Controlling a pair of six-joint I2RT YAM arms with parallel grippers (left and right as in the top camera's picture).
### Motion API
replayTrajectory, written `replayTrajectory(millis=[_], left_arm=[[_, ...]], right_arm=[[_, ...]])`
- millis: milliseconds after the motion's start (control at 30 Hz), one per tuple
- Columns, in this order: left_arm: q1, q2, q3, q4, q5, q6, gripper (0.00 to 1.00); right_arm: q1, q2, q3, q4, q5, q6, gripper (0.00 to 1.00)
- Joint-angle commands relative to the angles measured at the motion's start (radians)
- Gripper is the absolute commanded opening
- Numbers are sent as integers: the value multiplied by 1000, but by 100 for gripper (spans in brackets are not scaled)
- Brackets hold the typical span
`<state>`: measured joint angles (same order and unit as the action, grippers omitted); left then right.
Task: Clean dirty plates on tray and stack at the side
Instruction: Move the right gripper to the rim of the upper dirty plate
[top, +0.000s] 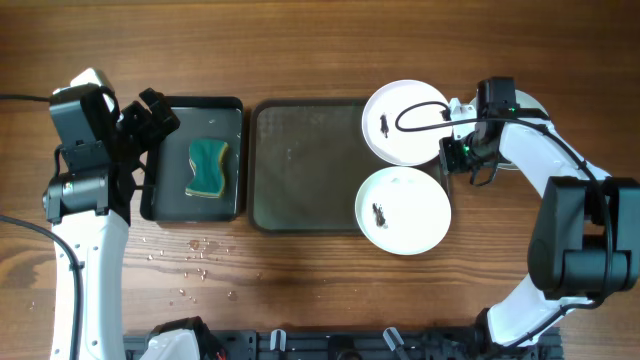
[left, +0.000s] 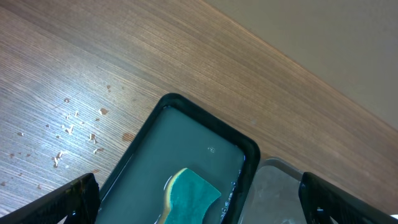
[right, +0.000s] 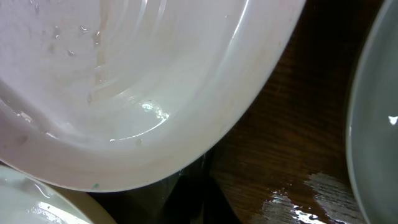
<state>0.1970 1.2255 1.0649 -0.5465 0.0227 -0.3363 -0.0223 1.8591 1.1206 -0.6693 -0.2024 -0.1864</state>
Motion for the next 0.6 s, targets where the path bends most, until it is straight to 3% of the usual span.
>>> replayTrajectory(millis=[0, 567], left_arm=[[4, -2, 7, 0, -10, -12, 100], [4, -2, 7, 0, -10, -12, 100]], right_arm=[[13, 16, -16, 1, -45, -48, 5], [13, 16, -16, -20, -61, 85, 5]])
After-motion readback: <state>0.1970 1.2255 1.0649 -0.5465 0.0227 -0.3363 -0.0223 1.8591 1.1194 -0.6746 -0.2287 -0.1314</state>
